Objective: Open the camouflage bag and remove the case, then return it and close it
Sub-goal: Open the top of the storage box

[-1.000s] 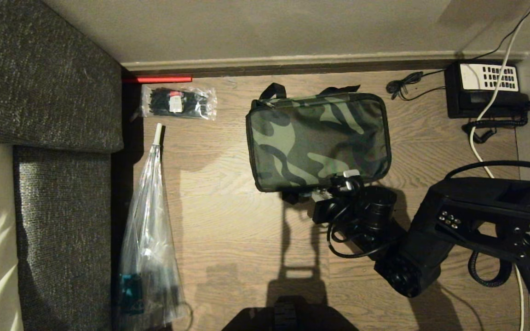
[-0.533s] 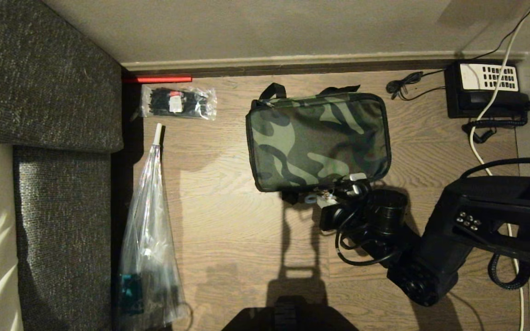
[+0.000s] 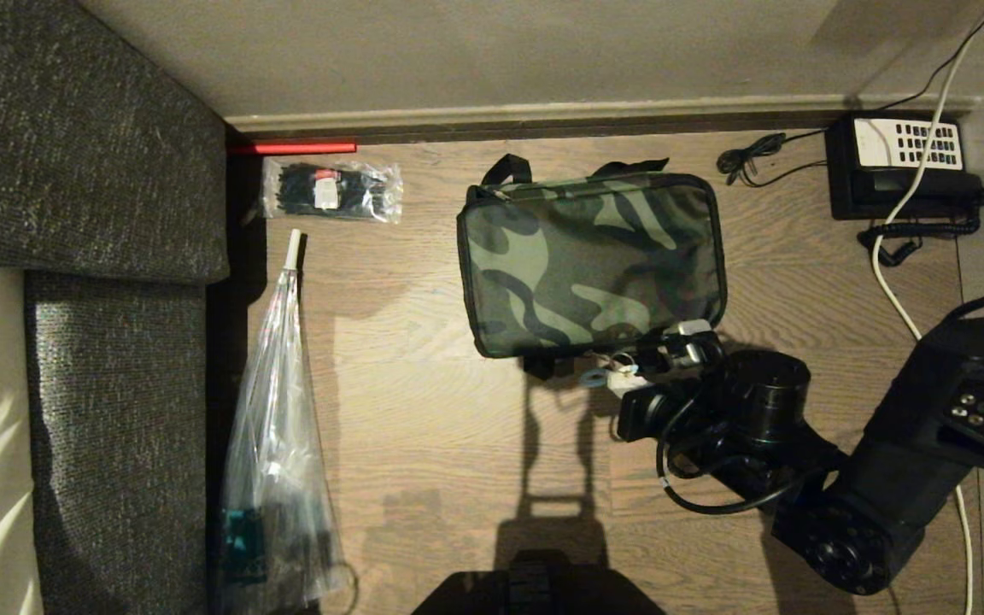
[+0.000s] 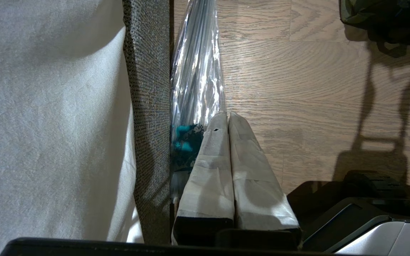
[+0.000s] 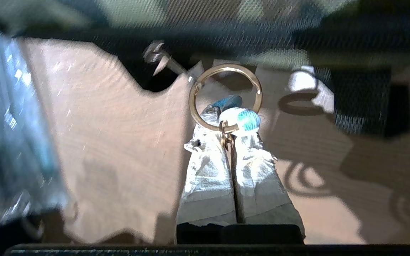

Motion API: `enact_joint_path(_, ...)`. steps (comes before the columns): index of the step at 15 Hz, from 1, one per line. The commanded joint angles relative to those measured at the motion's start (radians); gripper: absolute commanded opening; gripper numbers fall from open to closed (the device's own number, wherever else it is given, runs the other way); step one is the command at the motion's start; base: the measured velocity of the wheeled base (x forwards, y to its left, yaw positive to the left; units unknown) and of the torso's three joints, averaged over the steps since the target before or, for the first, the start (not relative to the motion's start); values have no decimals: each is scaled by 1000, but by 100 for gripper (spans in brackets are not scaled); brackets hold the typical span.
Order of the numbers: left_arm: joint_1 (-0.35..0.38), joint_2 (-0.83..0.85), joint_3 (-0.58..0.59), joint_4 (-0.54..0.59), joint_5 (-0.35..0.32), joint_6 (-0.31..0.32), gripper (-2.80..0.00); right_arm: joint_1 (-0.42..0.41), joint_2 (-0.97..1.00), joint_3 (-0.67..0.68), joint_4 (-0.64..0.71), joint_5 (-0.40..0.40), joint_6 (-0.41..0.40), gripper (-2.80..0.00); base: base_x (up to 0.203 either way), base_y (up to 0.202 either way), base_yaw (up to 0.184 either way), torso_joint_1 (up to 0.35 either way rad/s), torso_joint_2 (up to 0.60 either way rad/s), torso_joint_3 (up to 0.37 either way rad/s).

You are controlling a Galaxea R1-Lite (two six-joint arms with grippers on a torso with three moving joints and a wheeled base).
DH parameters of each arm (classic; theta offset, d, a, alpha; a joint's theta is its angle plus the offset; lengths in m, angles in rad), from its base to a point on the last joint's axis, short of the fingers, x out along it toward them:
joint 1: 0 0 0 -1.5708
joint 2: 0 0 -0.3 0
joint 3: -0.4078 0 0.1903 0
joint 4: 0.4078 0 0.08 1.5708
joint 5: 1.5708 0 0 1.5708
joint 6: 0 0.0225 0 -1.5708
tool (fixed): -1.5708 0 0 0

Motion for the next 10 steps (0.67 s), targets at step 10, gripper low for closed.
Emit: enact_joint_path(10, 0, 0, 0, 0, 0, 0, -280, -13, -76, 66, -2, 5, 5, -280, 0, 0, 0, 0, 0, 0)
